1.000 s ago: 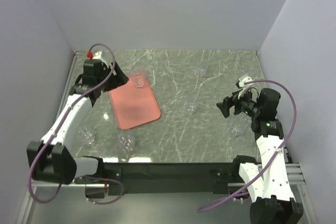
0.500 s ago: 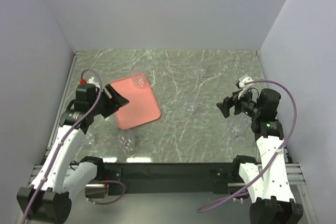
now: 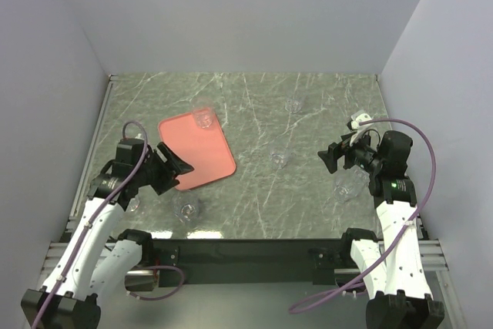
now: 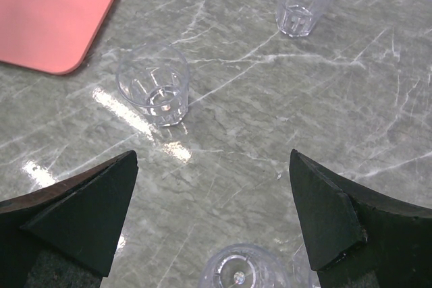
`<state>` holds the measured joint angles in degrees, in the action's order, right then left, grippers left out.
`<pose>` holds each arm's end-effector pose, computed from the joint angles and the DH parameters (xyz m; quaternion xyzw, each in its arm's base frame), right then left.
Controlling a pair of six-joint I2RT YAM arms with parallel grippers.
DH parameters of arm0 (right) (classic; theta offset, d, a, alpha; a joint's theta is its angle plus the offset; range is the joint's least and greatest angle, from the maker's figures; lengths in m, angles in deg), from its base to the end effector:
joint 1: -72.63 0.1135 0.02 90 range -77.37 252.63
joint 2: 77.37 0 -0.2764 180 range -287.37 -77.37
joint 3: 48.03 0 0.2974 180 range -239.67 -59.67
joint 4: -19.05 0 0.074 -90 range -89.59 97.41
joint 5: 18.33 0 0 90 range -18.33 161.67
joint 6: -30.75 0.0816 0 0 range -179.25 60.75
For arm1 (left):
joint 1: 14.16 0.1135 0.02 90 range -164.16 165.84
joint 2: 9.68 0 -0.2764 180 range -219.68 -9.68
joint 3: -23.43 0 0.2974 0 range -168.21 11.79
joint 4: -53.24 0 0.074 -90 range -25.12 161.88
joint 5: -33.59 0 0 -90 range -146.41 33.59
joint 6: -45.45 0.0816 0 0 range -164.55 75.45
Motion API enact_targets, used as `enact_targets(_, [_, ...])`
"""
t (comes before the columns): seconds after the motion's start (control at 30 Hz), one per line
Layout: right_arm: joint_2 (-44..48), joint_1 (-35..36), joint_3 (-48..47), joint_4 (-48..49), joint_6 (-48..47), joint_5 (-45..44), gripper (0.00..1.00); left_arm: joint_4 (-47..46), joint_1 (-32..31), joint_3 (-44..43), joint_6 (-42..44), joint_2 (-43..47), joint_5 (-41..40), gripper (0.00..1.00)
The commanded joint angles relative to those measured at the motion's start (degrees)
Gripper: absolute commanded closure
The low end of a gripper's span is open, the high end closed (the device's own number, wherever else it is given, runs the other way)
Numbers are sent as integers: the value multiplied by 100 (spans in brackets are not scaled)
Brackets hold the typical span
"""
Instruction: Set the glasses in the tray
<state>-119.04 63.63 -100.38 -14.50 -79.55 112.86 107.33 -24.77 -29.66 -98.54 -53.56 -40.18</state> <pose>0.2361 0.0170 0.2998 -0.2703 0.7571 0.1527 0.5749 0.2143 -0.0633 0.2452 -0.2876 0.8695 -0.3131 0.2514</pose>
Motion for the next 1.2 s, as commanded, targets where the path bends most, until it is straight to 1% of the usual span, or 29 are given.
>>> enact_targets(0.0, [106,-32,45,196,-36,-41,0,236,-238,-47,-304,11,-84,26])
enact_targets(0.1, [124,-32,45,205,-36,-41,0,429,-511,-91,-436,-85,-225,26])
enact_targets(0.3, [133,-41,45,205,-27,-41,0,878,-1020,-363,-752,-428,-831,27])
enact_targets(0.37, [142,-32,45,205,-36,-67,0,940,-1162,-425,-918,-543,-1016,27])
enact_targets(0.57, [159,-32,45,205,-45,-85,0,1019,-1865,-522,-1463,-990,-1498,30])
enact_targets(0.6, [159,-32,45,205,-36,-93,0,1045,-2040,-548,-1508,-1069,-1569,34])
enact_targets(0.67, [159,-24,45,205,-54,-102,0,1150,-2199,-679,-1657,-1359,-1605,36])
enact_targets(0.7, [168,-32,45,205,-54,-102,0,1177,-2347,-732,-1701,-1543,-1805,39])
enact_targets(0.77, [168,-32,54,205,-54,-102,0,1274,-2480,-882,-1798,-1702,-1956,40])
enact_targets(0.87, [168,-32,45,196,-54,-111,0,1309,-2665,-979,-1869,-1992,-2141,45])
enact_targets(0.9, [159,-32,45,196,-54,-111,0,1300,-2726,-1014,-1869,-2124,-2194,50])
enact_targets(0.97, [185,-32,45,205,-54,-120,0,1309,-2779,-1014,-1825,-2265,-2264,54])
enact_targets(1.0, [177,-32,45,205,-54,-129,0,1292,-2797,-1005,-1799,-2387,-2282,60])
enact_targets(1.1, [203,-32,45,205,-62,-137,0,1335,-2832,-988,-1719,-2625,-2404,69])
enact_targets(1.13, [203,-41,45,205,-62,-129,0,1344,-2832,-996,-1702,-2669,-2431,75])
enact_targets(1.17, [194,-41,45,196,-71,-137,0,1335,-2850,-1005,-1650,-2713,-2458,84])
